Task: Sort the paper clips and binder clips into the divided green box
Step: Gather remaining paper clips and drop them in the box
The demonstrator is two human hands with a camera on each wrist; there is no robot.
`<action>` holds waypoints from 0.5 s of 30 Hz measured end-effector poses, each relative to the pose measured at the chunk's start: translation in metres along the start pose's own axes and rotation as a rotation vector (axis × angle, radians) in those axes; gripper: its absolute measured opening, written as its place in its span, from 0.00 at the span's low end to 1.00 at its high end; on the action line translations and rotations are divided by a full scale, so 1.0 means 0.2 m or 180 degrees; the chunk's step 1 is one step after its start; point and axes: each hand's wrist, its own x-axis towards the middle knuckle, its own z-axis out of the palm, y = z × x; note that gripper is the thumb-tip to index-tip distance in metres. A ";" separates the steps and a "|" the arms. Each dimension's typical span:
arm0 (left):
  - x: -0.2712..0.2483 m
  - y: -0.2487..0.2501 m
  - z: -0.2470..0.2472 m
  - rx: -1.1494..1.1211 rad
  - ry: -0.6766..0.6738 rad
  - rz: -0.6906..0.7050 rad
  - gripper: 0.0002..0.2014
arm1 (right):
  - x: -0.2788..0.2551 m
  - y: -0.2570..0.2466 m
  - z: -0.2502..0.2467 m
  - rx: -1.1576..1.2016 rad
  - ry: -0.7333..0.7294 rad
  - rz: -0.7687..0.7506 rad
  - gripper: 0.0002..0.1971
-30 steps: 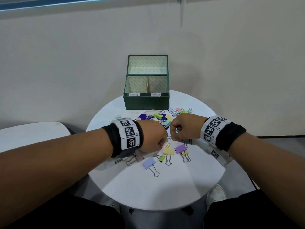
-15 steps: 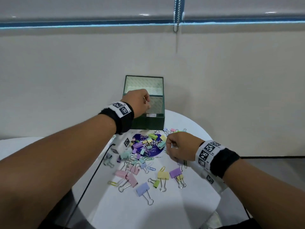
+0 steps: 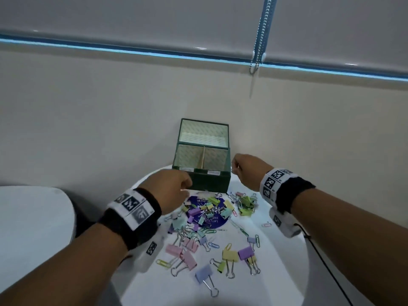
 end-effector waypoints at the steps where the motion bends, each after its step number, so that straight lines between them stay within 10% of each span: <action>1: -0.07 -0.01 0.02 0.0119 -0.0034 -0.0009 0.13 | 0.04 -0.02 -0.02 -0.0081 0.0022 0.0016 0.06; 15: -0.26 -0.04 0.12 0.0501 0.0135 0.0304 0.09 | 0.27 -0.26 0.06 -0.0798 -0.0168 0.0378 0.18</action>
